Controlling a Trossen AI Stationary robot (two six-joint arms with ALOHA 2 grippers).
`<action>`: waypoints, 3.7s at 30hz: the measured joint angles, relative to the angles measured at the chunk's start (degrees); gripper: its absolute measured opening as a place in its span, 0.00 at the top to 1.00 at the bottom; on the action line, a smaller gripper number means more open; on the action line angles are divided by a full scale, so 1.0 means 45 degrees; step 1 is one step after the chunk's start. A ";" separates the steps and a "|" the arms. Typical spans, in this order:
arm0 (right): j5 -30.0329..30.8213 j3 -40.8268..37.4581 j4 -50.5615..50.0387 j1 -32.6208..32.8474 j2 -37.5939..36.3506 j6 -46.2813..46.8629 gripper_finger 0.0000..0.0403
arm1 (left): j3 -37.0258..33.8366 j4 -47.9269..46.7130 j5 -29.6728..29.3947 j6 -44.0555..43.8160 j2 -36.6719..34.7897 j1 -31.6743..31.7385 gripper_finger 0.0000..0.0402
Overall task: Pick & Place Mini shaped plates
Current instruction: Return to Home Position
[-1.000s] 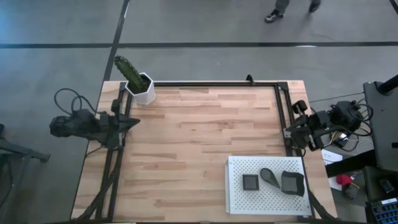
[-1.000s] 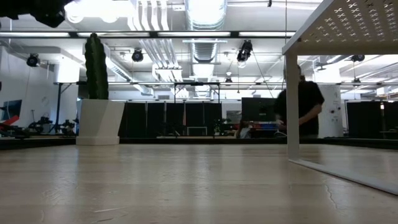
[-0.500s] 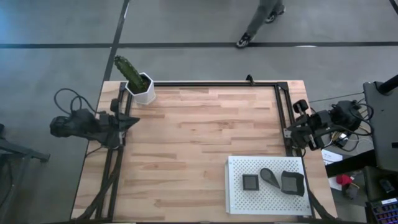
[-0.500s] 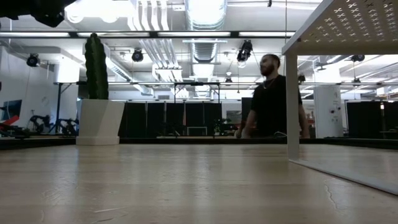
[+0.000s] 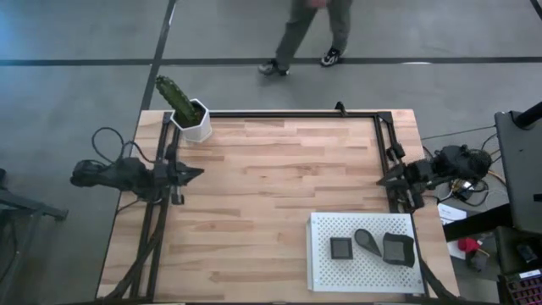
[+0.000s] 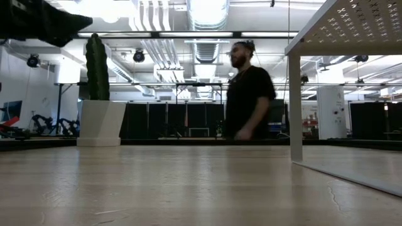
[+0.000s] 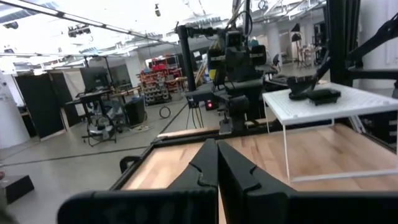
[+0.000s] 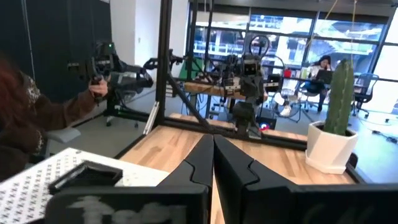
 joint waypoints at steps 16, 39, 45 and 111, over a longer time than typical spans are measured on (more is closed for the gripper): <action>0.0045 -0.3314 0.3298 -0.0001 0.0083 0.0328 0.98 | -0.2264 0.2500 0.0019 0.0437 -0.0005 0.0071 1.00; 0.0418 -0.5769 0.5047 -0.0015 0.0509 -0.0151 0.98 | -0.2512 0.1843 -0.0004 -0.1716 0.0000 0.0078 1.00; 0.0420 -0.5798 0.4884 -0.0015 0.0452 0.0497 0.98 | -0.2517 0.1830 0.0005 -0.1755 0.0095 0.0078 1.00; 0.0345 -0.5852 0.4802 0.0000 0.0520 0.5090 0.98 | -0.2488 0.1859 0.0024 -0.1749 0.0102 0.0073 1.00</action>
